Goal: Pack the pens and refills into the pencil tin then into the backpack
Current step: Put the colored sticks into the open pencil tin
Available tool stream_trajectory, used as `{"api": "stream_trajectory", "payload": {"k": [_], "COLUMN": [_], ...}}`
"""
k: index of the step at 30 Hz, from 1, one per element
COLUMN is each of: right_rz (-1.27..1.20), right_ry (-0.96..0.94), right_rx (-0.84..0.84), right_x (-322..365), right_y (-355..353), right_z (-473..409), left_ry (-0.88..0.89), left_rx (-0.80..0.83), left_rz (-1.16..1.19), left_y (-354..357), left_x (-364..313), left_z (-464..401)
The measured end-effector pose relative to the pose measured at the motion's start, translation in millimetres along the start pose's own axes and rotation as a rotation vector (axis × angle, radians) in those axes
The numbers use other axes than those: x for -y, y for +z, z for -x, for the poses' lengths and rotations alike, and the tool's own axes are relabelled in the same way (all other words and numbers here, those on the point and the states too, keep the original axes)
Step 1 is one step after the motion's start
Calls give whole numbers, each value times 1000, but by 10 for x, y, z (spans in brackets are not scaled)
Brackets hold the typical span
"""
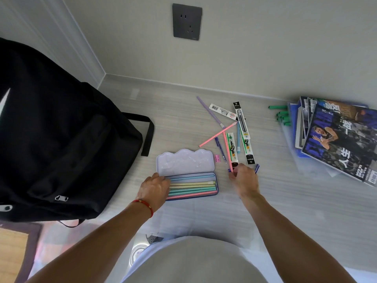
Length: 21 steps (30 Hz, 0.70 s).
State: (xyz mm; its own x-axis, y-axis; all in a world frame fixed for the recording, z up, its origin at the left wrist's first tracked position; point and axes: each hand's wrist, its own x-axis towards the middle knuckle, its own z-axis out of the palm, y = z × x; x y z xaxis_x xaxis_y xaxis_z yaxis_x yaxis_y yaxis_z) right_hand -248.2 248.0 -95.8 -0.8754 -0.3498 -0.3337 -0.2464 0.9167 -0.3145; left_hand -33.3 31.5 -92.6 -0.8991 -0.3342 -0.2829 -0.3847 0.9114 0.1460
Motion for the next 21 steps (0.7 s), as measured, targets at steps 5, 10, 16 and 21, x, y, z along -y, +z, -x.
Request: {"api": "stream_trajectory", "payload": {"k": [5,10,16,21], "right_rz": [-193,-83,151,166], "right_ry": [-41,-484,-739,-752], "right_rx": [-134,-67,41,35], "right_x": [-102,-242,-32,223], "right_y": [-15,-53,-28,-9], "right_z": [158,304,314,249], "left_ry": [-35,-127,-221,-202], "left_rx": [-45,-191,-274,-214], "left_rz": [122,381,542,502], "left_y": [21,-106,-38,41], "left_x": [-2,59,84,78], "left_z": [6,-4,75,114]}}
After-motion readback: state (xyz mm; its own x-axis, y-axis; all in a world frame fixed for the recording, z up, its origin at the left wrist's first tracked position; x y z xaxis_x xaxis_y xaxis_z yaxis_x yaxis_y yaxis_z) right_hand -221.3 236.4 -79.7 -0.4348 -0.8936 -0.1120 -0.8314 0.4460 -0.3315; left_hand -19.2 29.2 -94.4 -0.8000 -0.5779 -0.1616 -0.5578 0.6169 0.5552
